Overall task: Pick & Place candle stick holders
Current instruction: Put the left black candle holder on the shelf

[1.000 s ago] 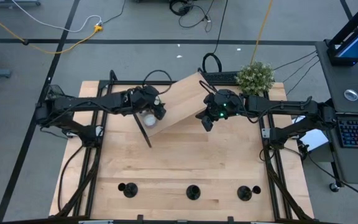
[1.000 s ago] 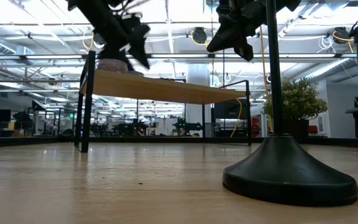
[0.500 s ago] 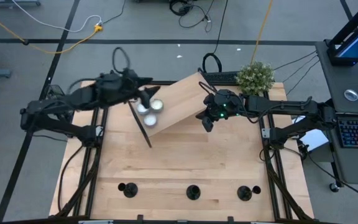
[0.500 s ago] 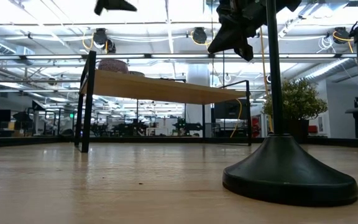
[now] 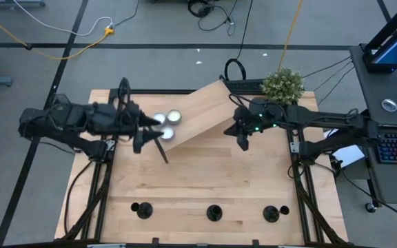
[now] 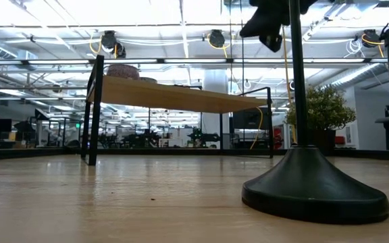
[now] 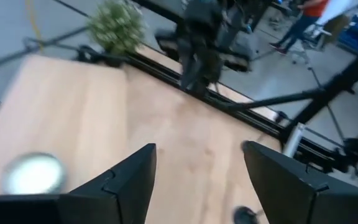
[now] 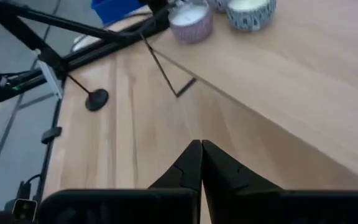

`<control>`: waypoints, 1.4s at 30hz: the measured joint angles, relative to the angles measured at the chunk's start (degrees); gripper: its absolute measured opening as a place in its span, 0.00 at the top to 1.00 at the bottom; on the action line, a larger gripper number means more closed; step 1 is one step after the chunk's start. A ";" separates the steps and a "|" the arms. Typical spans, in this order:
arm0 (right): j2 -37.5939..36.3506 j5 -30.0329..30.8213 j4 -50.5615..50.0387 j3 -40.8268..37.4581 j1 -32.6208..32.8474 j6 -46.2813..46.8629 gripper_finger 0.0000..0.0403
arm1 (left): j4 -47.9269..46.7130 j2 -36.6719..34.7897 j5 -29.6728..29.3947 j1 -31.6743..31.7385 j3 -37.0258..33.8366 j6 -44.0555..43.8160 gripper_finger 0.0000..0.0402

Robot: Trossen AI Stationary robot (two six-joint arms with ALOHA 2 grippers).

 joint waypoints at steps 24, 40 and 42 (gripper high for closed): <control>-40.19 0.16 7.08 -26.39 0.15 -3.60 1.00 | 6.53 13.57 -23.11 -22.91 0.30 -22.06 0.34; -50.88 0.29 13.08 -34.85 0.15 -4.05 1.00 | -17.94 18.97 6.90 -24.51 10.56 -57.59 0.34; -50.85 0.31 13.05 -35.21 0.15 -3.72 1.00 | -21.36 19.70 9.62 -25.44 12.56 -61.70 0.34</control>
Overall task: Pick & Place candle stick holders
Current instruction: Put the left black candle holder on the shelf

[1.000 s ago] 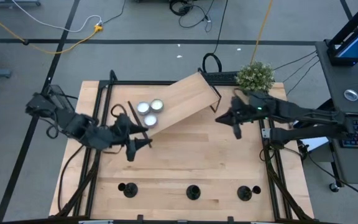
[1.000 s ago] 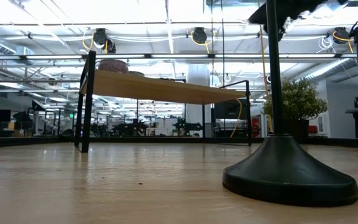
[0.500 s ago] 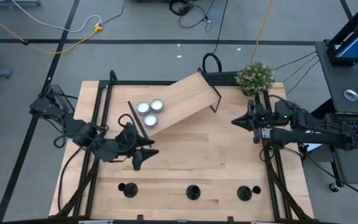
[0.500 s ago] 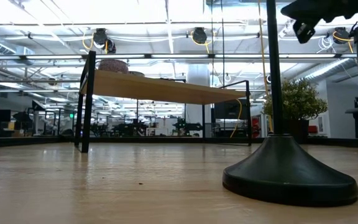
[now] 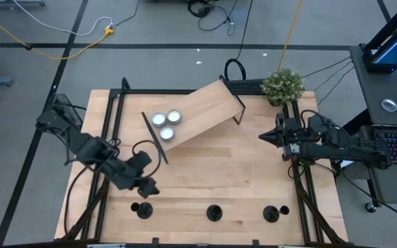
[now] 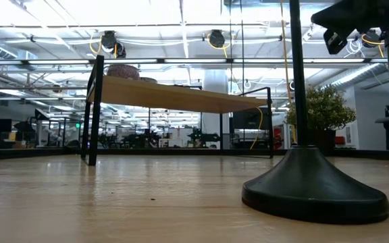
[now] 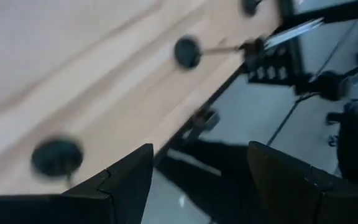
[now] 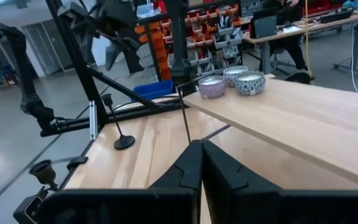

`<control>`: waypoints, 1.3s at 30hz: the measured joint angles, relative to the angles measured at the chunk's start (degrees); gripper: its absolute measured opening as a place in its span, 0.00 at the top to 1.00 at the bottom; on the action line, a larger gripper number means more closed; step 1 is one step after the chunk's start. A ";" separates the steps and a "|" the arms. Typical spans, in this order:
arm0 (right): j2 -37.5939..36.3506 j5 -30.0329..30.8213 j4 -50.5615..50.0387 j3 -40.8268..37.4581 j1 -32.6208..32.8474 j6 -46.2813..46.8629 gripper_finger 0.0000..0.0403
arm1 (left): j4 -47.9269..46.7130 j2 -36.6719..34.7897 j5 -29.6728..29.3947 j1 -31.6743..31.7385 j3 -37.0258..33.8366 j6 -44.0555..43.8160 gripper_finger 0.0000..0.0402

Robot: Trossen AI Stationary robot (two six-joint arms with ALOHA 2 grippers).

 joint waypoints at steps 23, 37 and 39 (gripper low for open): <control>0.00 0.02 2.05 -0.82 0.01 0.27 1.00 | -18.93 9.04 11.45 -10.91 1.54 -21.63 0.34; 0.00 0.02 2.05 -0.82 0.02 0.27 1.00 | -17.83 9.07 14.09 -10.98 -4.57 -21.68 0.34; 0.00 0.02 2.03 -0.82 0.02 0.27 1.00 | -16.16 9.07 14.09 -10.98 -5.67 -22.26 0.34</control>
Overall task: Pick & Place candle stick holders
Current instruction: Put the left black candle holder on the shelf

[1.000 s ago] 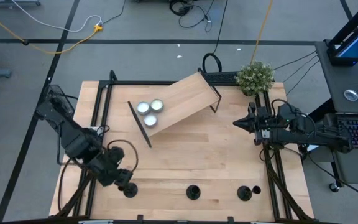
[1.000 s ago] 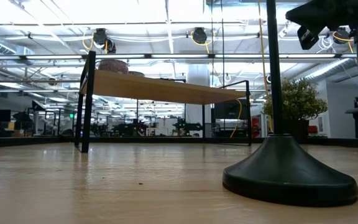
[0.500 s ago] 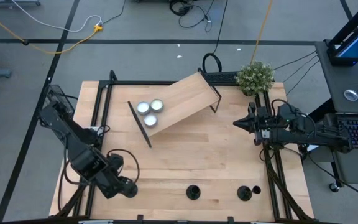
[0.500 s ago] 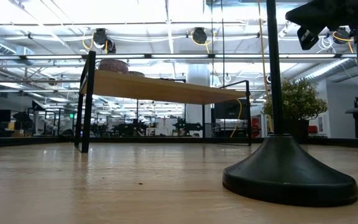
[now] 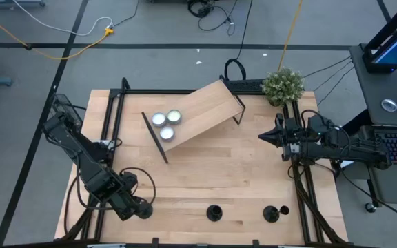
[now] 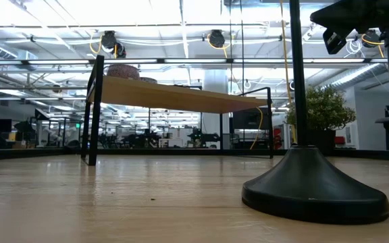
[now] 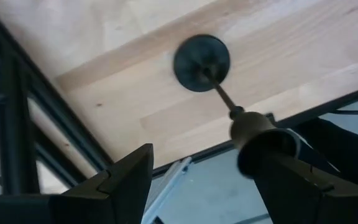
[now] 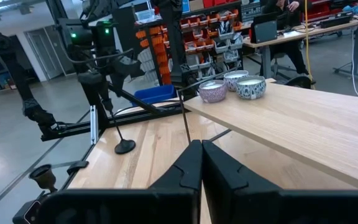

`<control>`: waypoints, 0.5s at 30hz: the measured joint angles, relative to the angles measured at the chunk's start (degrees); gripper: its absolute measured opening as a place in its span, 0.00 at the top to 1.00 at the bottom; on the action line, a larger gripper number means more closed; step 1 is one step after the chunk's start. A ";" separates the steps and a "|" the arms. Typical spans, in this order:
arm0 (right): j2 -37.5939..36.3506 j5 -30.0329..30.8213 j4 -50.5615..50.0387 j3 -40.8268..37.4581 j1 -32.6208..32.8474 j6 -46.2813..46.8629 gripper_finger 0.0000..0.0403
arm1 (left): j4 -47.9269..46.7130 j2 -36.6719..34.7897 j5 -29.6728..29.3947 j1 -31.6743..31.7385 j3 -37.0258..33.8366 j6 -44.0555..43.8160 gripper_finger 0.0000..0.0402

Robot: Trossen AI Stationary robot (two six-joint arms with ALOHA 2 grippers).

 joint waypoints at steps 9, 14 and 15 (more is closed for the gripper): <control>0.00 0.04 0.00 0.00 -0.02 0.02 1.00 | 7.71 -0.24 -0.07 1.22 -5.14 0.07 0.47; 0.00 0.04 0.00 0.00 0.00 0.02 1.00 | 8.92 -0.28 -1.69 2.31 -5.77 1.35 0.70; 0.00 0.05 0.00 0.00 -0.02 0.03 1.00 | 9.11 -0.28 -2.39 2.63 -5.77 1.58 0.75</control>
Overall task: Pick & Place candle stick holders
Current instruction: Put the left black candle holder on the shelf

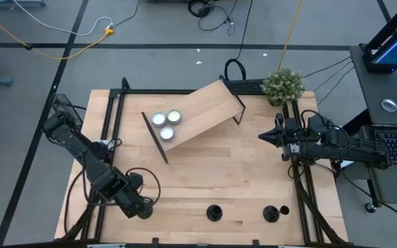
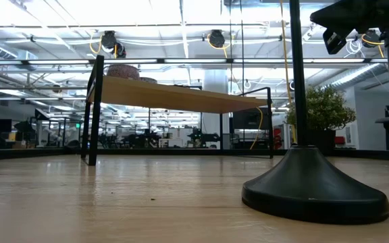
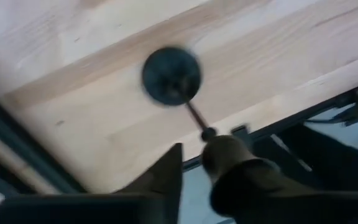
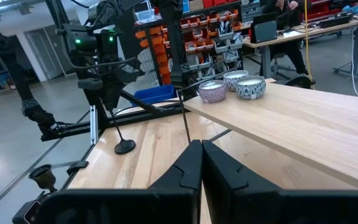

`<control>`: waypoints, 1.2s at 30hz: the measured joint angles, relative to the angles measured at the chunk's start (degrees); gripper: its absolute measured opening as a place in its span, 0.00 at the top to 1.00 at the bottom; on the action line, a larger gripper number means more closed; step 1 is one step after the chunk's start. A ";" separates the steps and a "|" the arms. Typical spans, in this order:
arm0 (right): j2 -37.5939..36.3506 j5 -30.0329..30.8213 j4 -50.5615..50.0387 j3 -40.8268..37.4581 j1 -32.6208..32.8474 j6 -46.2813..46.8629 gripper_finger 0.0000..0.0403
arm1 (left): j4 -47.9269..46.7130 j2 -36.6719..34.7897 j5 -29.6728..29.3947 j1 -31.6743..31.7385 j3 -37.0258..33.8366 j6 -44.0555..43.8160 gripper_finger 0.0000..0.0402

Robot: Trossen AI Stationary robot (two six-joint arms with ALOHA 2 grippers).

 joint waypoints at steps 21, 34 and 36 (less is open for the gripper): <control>1.10 -2.34 8.09 0.02 0.02 0.71 1.00 | -2.00 -0.57 -3.21 13.73 12.05 24.06 0.96; 11.34 -4.74 20.25 0.02 0.04 -3.72 0.95 | -3.31 -0.70 -11.10 28.30 24.90 45.27 0.96; 14.37 -4.81 22.87 0.33 0.04 -4.09 0.93 | -1.39 -0.70 -11.10 30.64 25.28 48.49 0.96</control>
